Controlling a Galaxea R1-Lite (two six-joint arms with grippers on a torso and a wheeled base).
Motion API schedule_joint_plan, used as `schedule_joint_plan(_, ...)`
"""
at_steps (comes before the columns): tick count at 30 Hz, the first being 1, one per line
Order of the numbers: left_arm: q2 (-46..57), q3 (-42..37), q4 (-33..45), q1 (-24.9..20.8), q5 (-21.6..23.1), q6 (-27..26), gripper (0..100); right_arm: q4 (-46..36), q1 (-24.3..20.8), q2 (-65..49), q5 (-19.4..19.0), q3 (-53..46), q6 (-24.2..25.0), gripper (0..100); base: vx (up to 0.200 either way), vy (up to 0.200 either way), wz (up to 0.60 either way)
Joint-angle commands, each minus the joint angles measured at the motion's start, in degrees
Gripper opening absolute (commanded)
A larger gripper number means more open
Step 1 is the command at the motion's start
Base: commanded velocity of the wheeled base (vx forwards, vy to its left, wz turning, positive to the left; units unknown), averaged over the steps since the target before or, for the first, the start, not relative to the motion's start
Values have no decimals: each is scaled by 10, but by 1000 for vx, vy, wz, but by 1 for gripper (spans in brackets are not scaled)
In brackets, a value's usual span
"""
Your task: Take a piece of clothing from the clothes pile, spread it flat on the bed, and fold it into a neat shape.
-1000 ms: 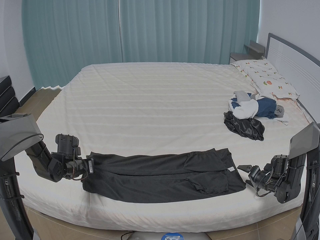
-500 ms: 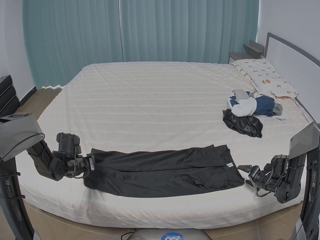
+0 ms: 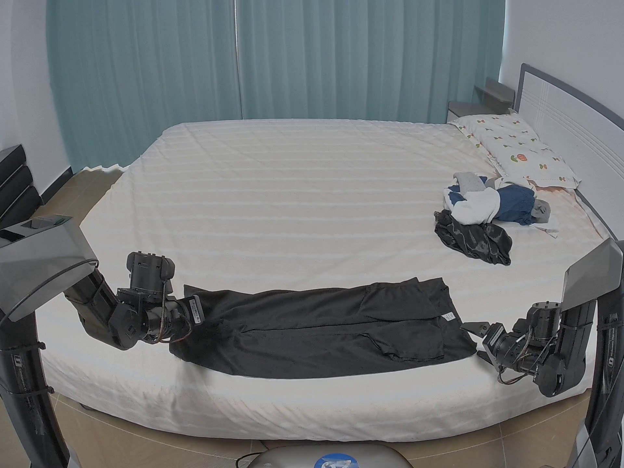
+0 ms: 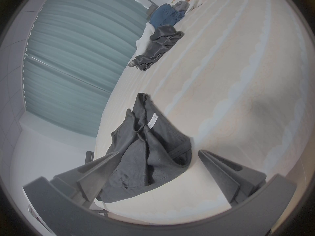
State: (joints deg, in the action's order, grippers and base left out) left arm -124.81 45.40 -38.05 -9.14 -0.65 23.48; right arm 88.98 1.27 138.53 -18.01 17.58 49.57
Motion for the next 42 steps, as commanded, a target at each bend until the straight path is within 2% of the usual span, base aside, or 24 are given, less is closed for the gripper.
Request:
schedule_joint_plan(1, 4, 9, 14, -21, -21, 2, 0, 8, 1, 1, 0, 0, 0, 100, 0, -200, 0)
schedule_joint_plan(6, 11, 33, 40, -40, -70, 2, 0, 8, 1, 0, -1, 0, 0, 100, 0, -200, 0)
schedule_joint_plan(13, 41, 63, 116, -70, -74, 5, 0, 8, 1, 1, -1, 0, 0, 100, 0, -200, 0)
schedule_joint_plan(21, 54, 163, 254, -129, -97, 46, 0, 8, 1, 1, -1, 0, 0, 100, 0, -200, 0)
schedule_joint_plan(28, 45, 221, 306, -174, -98, 70, 0, 8, 1, 1, -1, 0, 0, 100, 0, -200, 0)
schedule_joint_plan(32, -2, 286, 343, -207, -118, 94, 0, 8, 1, 1, -2, 1, 0, 100, 0, -200, 0)
schedule_joint_plan(42, -96, 383, 366, -247, -129, 113, 0, 8, 1, 1, -2, 1, -1, 100, 0, -200, 0)
